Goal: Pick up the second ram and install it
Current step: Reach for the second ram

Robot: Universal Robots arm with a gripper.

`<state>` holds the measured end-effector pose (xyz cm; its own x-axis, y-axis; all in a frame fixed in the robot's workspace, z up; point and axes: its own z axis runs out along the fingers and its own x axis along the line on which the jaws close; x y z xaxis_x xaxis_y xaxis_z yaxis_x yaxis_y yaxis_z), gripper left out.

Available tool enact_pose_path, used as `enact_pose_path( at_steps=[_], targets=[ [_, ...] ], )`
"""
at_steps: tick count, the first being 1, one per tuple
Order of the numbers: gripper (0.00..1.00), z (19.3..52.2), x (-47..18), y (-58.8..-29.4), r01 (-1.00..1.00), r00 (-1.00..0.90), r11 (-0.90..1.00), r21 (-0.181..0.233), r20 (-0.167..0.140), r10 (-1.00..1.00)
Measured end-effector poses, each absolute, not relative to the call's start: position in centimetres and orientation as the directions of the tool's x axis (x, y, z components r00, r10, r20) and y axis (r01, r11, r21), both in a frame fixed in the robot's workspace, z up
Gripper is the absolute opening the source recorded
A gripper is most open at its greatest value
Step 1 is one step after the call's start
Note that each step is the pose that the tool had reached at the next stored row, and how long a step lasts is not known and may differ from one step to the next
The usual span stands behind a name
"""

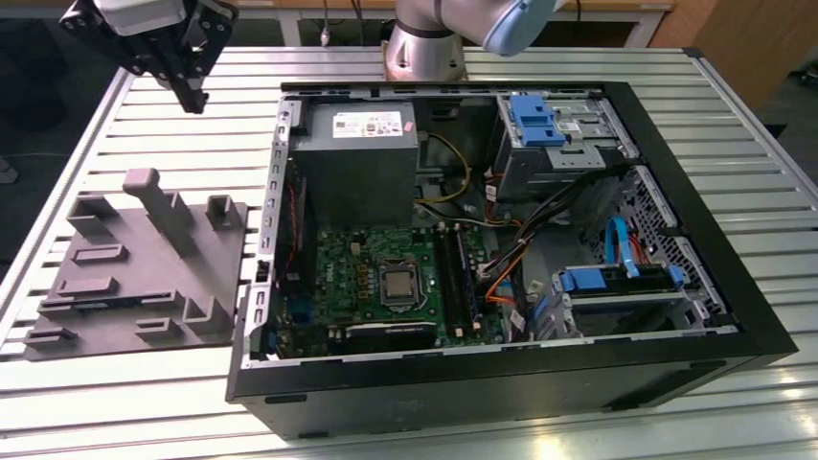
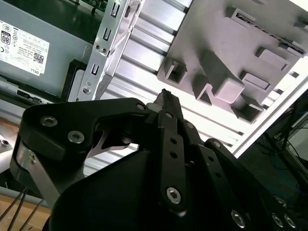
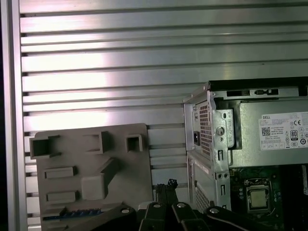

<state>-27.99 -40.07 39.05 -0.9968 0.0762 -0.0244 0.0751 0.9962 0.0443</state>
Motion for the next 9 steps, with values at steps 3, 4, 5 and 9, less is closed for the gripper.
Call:
enact_pose_path(
  at_steps=[3,4,5,9],
  targets=[
    [0.11,39.04,-28.26,-40.07,0.075,-0.997,0.996,0.044,-0.025,0.076],
    [0.11,39.04,-28.35,-40.07,0.075,-0.997,0.996,0.044,-0.024,0.076],
    [0.11,39.04,-28.44,-40.07,0.075,-0.997,0.996,0.044,-0.024,0.076],
    [0.11,39.03,-28.77,-40.07,0.075,-0.997,0.996,0.044,-0.024,0.076]
  ],
)
